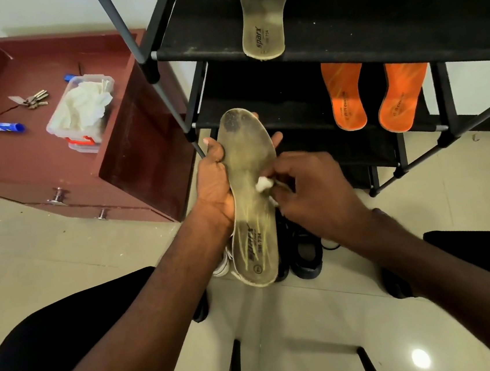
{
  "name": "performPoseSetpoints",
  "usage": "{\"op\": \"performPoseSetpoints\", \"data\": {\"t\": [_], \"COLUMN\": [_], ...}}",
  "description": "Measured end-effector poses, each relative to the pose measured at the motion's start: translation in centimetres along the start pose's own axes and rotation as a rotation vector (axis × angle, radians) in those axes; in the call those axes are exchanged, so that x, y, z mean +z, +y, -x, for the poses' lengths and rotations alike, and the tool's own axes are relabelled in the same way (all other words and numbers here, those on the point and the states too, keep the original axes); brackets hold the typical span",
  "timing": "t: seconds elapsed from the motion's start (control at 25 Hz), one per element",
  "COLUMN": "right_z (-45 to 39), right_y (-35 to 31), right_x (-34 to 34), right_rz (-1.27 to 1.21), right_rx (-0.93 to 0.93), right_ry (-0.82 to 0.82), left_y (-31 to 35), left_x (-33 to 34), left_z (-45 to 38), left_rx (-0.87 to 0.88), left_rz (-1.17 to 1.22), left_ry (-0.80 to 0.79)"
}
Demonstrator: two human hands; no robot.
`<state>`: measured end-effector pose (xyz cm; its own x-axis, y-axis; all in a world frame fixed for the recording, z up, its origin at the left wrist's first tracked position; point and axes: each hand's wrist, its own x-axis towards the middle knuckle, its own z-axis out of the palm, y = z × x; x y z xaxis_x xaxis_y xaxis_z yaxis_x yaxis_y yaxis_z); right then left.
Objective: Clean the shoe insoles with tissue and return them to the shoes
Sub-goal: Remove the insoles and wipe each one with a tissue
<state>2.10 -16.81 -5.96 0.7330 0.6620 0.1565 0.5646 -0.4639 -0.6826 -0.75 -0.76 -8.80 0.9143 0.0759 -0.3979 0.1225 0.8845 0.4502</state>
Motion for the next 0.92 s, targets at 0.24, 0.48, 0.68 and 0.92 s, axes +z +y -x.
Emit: {"op": "performPoseSetpoints", "data": {"t": [0.24, 0.48, 0.68, 0.92], "right_z": [0.1, 0.6, 0.0, -0.5], "right_y": [-0.2, -1.2, -0.3, -0.4], "right_x": [0.2, 0.8, 0.3, 0.6], "right_rz": [-0.081, -0.102, -0.042, -0.063], "right_rx": [-0.011, 0.062, 0.01, -0.04], "right_ry": [-0.013, 0.028, 0.045, 0.043], "left_y": [-0.4, 0.0, -0.5, -1.2], "left_x": [-0.6, 0.1, 0.2, 1.4], "left_z": [0.0, 0.2, 0.4, 0.8], "left_rx": [0.043, 0.054, 0.02, -0.028], "left_rz": [0.041, -0.007, -0.064, -0.231], "left_ry": [0.009, 0.041, 0.079, 0.099]}}
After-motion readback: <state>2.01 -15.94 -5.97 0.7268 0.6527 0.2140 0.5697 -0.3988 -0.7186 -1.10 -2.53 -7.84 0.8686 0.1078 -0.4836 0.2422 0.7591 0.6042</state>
